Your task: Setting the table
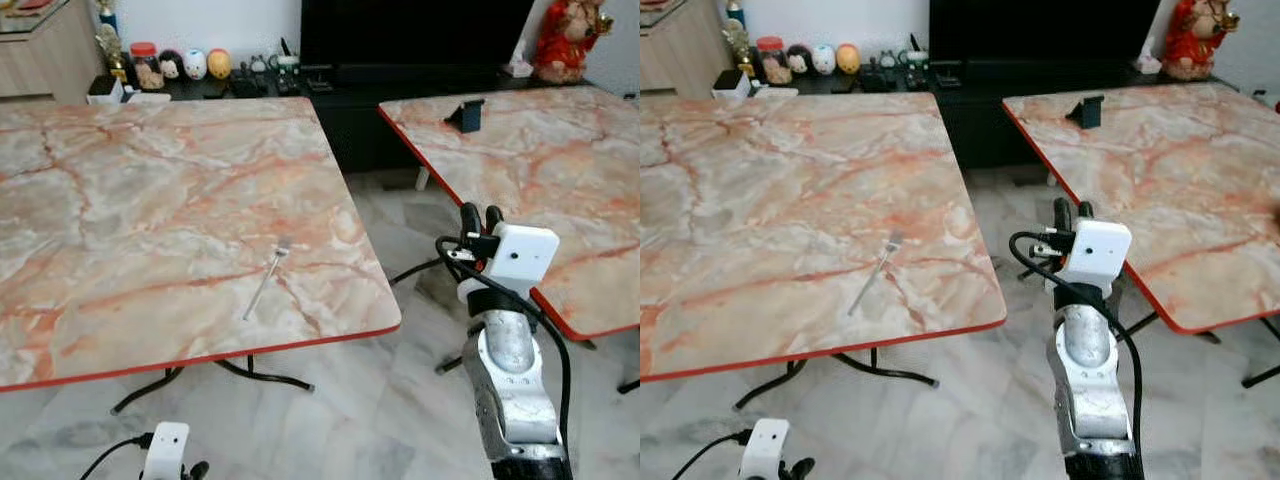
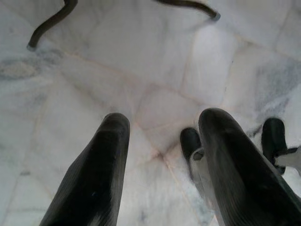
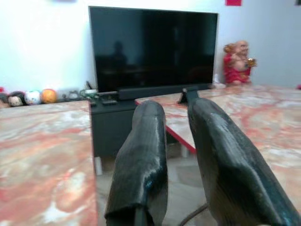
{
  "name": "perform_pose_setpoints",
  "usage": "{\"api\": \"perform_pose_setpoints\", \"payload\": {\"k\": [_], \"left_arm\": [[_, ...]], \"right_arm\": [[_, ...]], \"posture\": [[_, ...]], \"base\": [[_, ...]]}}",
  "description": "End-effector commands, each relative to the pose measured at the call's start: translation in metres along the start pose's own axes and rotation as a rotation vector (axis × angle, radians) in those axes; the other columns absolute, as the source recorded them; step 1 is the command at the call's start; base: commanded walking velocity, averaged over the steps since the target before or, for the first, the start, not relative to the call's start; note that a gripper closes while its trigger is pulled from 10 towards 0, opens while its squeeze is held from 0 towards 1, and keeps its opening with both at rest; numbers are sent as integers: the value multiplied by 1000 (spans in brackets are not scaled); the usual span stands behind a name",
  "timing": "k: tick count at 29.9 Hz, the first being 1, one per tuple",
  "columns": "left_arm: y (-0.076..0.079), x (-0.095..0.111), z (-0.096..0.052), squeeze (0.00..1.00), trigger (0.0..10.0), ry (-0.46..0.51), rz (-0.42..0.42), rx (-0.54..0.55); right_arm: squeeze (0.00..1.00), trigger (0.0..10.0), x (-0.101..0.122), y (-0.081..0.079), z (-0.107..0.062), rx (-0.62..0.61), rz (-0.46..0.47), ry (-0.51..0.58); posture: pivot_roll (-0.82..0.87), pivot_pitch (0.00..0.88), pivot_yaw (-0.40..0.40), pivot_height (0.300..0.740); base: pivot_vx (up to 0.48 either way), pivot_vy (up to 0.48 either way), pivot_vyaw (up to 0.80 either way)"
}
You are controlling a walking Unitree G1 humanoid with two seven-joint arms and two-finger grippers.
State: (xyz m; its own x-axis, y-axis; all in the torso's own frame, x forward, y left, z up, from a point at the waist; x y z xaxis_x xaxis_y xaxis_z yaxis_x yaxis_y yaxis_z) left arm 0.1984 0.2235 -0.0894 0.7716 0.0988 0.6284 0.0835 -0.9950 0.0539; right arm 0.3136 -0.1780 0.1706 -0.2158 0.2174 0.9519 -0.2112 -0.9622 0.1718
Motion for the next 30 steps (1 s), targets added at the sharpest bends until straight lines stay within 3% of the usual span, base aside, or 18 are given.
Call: {"api": "perform_pose_setpoints", "payload": {"k": [1, 30], "left_arm": [[-5, -7, -2, 0, 10000, -28, 1, 15], [-5, -7, -2, 0, 10000, -30, 5, 13]], "right_arm": [[0, 10000, 4, -4, 1, 7, 10, 15], [0, 10000, 7, -9, 2, 38, -12, 33]], "posture": [[-12, 0, -20, 740], [-13, 0, -20, 740]], "base": [[0, 274, 0], [0, 289, 0]]}}
Point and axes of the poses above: a point about 5 cm out from each wrist's last joint towards the gripper, its own z axis pointing out of the wrist towards the gripper, its own x axis along the axis of the wrist's last joint, y = z × x, the point moved 2 cm from there along z, pointing out of the wrist towards the gripper, and after that the axes turned 10 degrees about -z, right-handed, at the moved point
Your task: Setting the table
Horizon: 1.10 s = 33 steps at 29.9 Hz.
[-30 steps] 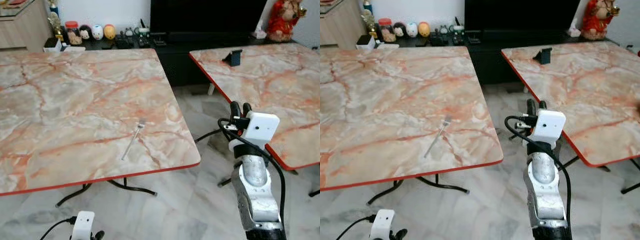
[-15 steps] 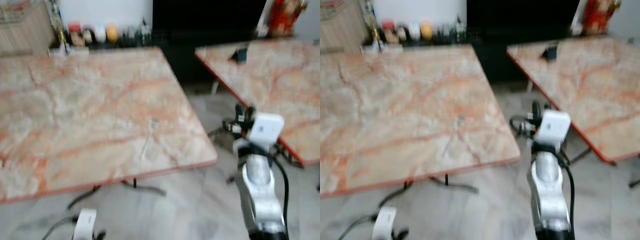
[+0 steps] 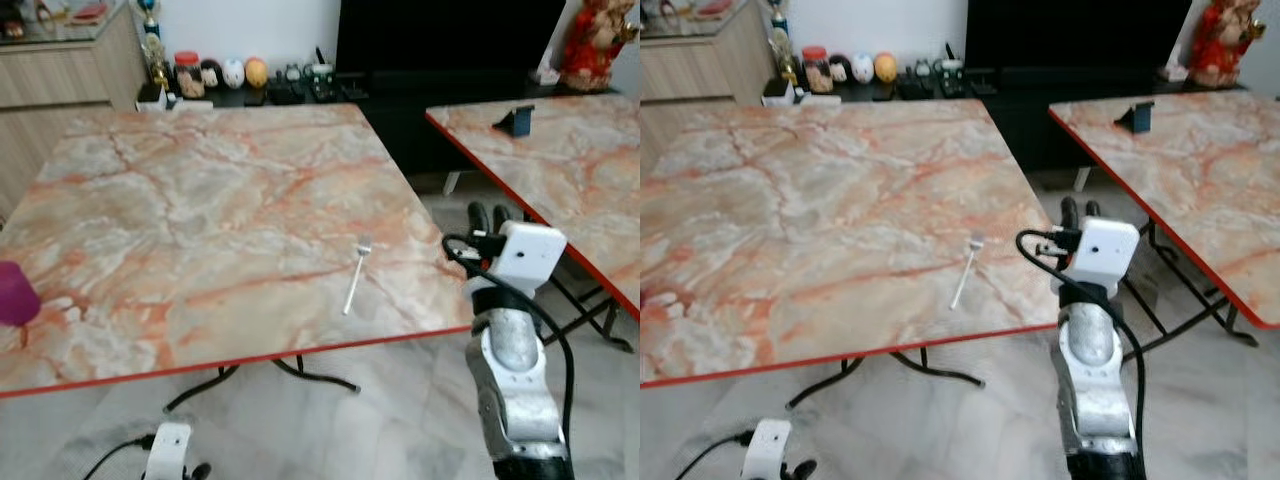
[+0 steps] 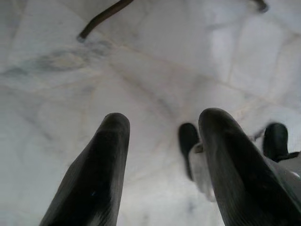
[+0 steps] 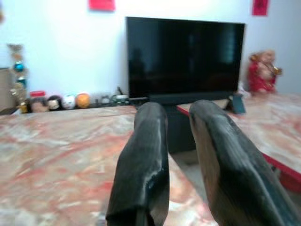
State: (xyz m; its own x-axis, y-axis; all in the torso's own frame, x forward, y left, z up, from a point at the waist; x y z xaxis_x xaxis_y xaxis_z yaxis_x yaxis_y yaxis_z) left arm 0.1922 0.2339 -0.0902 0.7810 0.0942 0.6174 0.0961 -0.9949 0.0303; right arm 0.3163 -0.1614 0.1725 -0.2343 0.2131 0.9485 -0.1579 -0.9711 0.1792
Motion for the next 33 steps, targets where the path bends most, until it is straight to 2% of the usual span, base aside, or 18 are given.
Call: {"api": "perform_pose_setpoints", "payload": {"k": [1, 5, 21, 25, 33], "left_arm": [[6, -3, 1, 0, 10000, -15, 0, -13], [6, -3, 1, 0, 10000, -15, -1, -12], [6, -3, 1, 0, 10000, -17, -1, -11], [5, -3, 1, 0, 10000, -15, -2, -9], [6, -2, 1, 0, 10000, -12, 2, -15]], "right_arm": [[0, 10000, 4, 5, 2, -3, -16, 27], [0, 10000, 5, 3, 1, 1, -9, 29], [0, 10000, 5, 2, 1, 14, -8, 27], [0, 10000, 5, -2, 1, 29, -8, 26], [0, 10000, 2, 1, 0, 13, 9, 14]], "posture": [[-13, 0, -20, 740], [-13, 0, -20, 740], [-12, 0, -19, 740], [-5, 0, -19, 740], [-7, 0, -19, 740]], "base": [[0, 289, 800], [0, 291, 800], [0, 289, 0], [0, 284, 561], [0, 0, 197]]}}
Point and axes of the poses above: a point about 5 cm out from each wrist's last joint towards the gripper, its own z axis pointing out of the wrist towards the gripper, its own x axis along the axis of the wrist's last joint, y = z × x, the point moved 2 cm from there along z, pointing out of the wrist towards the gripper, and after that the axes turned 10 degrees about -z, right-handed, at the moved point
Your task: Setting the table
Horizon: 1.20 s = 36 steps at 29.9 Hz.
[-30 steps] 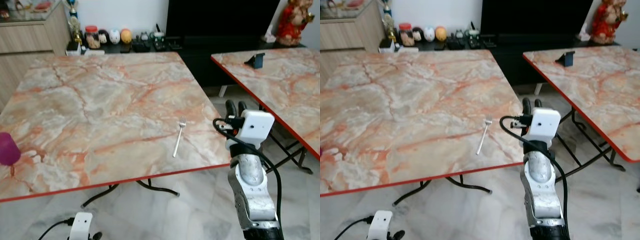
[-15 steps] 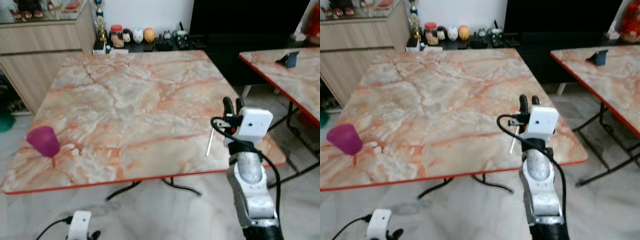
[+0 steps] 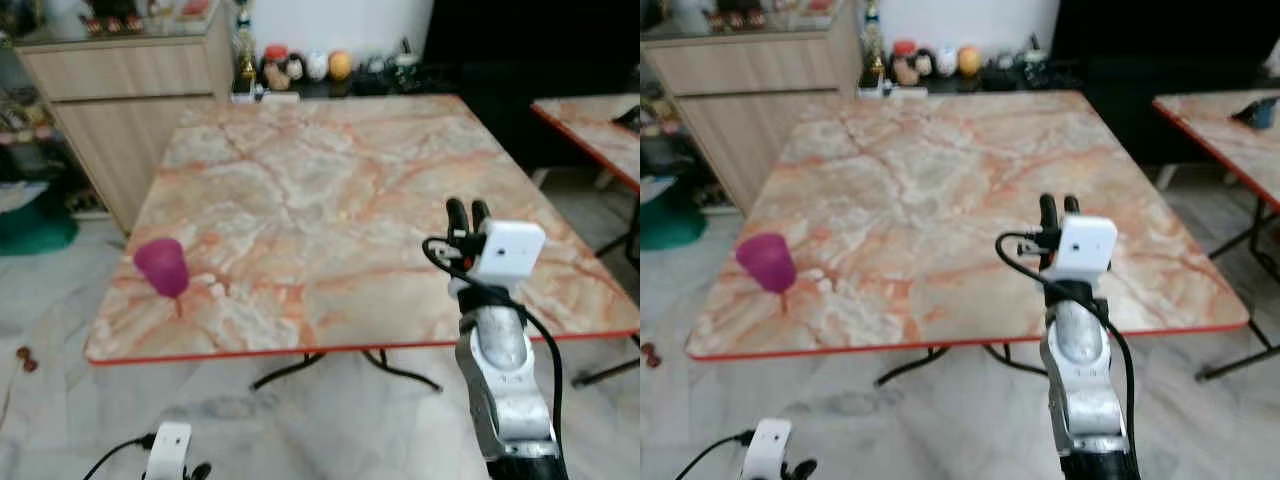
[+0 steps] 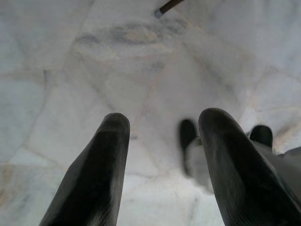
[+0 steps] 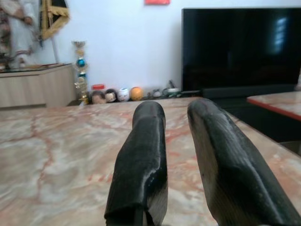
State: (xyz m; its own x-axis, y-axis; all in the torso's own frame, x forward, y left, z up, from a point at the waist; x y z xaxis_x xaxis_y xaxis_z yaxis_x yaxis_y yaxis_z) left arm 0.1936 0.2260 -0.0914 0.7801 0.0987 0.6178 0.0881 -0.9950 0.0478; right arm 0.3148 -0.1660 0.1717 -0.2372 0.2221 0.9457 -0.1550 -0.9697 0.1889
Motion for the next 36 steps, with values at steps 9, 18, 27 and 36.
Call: {"api": "perform_pose_setpoints", "payload": {"k": [9, 18, 27, 36], "left_arm": [[-1, -3, 0, 0, 10000, -16, 2, 0], [-2, -2, 0, 0, 10000, -19, 13, 7], [-2, -1, 0, 0, 10000, -22, 58, 4], [-2, -2, 0, 0, 10000, -25, 62, 6]], "right_arm": [[0, 10000, 3, -2, 2, 3, 22, 7], [0, 10000, -3, 21, 0, -131, 15, -28], [0, 10000, -3, 19, 2, -123, 3, -28], [0, 10000, -4, 17, 2, -112, -1, -30]], "posture": [[-5, 0, -22, 740], [-6, 0, -22, 740], [-7, 0, -22, 740], [-5, 0, -23, 740]], "base": [[0, 0, 0], [0, 0, 0], [0, -51, 0], [0, -476, 0]]}}
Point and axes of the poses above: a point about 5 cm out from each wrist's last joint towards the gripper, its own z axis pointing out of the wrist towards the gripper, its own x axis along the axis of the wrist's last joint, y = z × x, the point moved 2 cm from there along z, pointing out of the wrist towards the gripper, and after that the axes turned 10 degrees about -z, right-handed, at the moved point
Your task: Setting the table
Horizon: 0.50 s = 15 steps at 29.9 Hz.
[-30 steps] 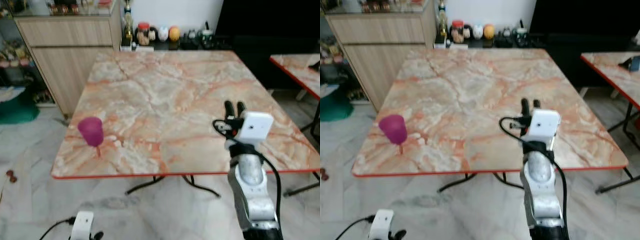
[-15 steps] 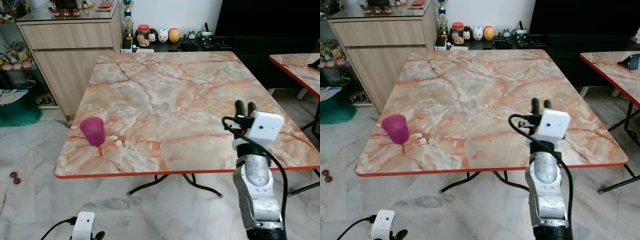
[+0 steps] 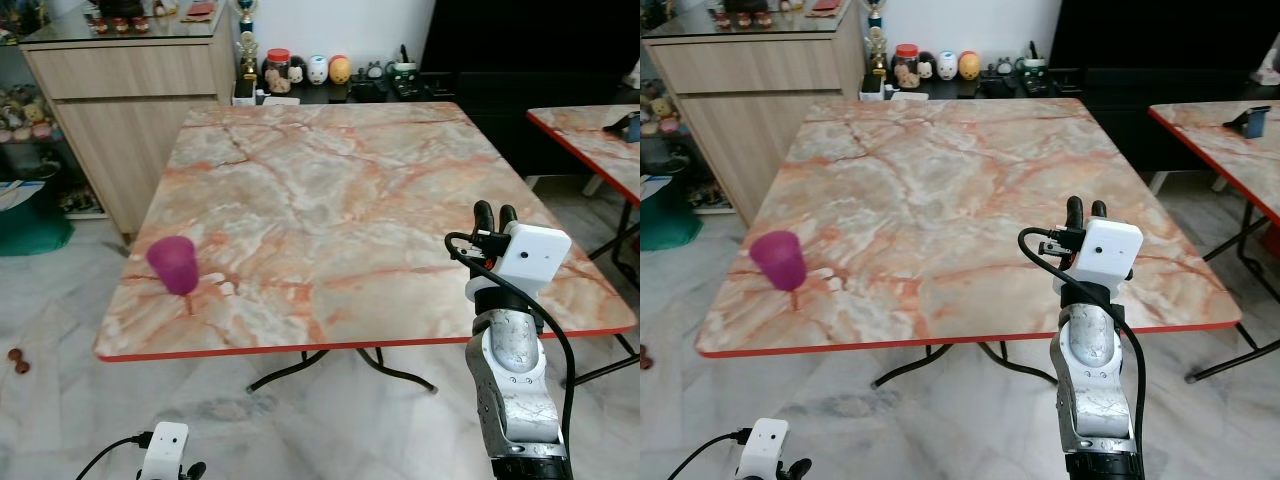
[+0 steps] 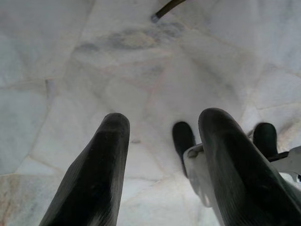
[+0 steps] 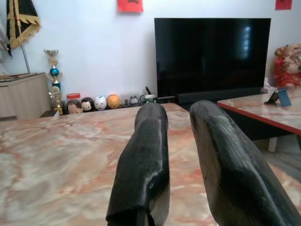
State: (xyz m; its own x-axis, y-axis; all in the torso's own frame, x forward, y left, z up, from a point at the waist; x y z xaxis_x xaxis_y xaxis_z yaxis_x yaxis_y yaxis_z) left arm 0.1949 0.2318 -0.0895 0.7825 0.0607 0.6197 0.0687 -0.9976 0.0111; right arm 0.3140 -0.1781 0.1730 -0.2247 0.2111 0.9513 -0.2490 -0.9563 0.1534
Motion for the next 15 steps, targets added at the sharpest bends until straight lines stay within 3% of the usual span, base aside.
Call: {"api": "perform_pose_setpoints", "payload": {"k": [1, 6, 15], "left_arm": [[4, -5, 0, 0, 10000, -26, 26, -11], [4, -5, 0, 0, 10000, -23, 8, -8], [4, -6, 0, 0, 10000, -21, 8, -2]], "right_arm": [[0, 10000, -2, 4, 2, -11, -12, -14], [0, 10000, -2, 2, 2, -5, -10, -13], [0, 10000, -2, 1, 3, 1, -8, -13]], "posture": [[-5, 0, -23, 740], [-5, 0, -24, 740], [-7, 0, -27, 740]], "base": [[0, -480, 0], [0, -370, 0], [0, 0, 0]]}}
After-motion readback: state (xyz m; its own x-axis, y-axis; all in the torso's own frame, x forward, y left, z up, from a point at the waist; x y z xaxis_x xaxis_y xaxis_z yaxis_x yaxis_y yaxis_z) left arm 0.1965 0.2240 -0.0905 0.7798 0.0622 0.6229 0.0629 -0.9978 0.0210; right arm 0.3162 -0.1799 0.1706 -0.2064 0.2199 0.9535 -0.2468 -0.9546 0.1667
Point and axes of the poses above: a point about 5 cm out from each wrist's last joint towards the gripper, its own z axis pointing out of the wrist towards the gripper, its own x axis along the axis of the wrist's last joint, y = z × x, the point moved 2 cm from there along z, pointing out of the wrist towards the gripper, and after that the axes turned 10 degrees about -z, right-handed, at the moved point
